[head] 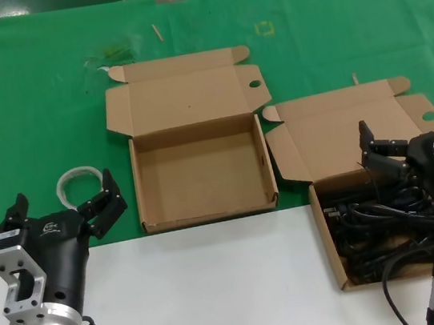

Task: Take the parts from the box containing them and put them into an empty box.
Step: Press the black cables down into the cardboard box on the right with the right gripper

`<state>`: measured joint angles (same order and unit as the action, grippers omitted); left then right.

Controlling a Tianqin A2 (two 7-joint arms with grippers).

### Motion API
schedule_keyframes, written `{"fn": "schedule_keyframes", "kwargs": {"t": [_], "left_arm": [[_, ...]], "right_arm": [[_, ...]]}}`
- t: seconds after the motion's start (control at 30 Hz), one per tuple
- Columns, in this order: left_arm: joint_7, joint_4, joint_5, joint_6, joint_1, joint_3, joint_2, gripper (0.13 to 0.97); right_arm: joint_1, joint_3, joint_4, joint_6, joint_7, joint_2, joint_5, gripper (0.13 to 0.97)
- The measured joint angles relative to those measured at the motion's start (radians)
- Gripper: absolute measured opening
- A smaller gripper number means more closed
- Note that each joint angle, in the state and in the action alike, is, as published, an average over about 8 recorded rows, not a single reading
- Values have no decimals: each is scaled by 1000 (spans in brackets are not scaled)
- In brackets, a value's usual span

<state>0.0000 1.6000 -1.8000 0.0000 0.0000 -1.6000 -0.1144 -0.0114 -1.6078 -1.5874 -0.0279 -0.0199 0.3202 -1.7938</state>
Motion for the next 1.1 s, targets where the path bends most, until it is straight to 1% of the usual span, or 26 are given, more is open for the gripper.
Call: {"fn": "schedule_keyframes", "kwargs": {"t": [0.4, 0.7, 0.97, 1.0, 1.1], "left_arm": [[0, 0, 0, 0, 0, 0, 0, 955], [0, 0, 0, 0, 0, 0, 0, 883], [0, 0, 0, 0, 0, 0, 0, 746], [0, 0, 0, 0, 0, 0, 0, 746], [0, 0, 0, 0, 0, 0, 0, 670]], "right_arm": [[0, 0, 0, 0, 0, 0, 0, 966], [0, 0, 0, 0, 0, 0, 0, 966], [0, 0, 0, 0, 0, 0, 0, 966], [0, 0, 0, 0, 0, 0, 0, 966], [0, 0, 0, 0, 0, 0, 0, 966]]}}
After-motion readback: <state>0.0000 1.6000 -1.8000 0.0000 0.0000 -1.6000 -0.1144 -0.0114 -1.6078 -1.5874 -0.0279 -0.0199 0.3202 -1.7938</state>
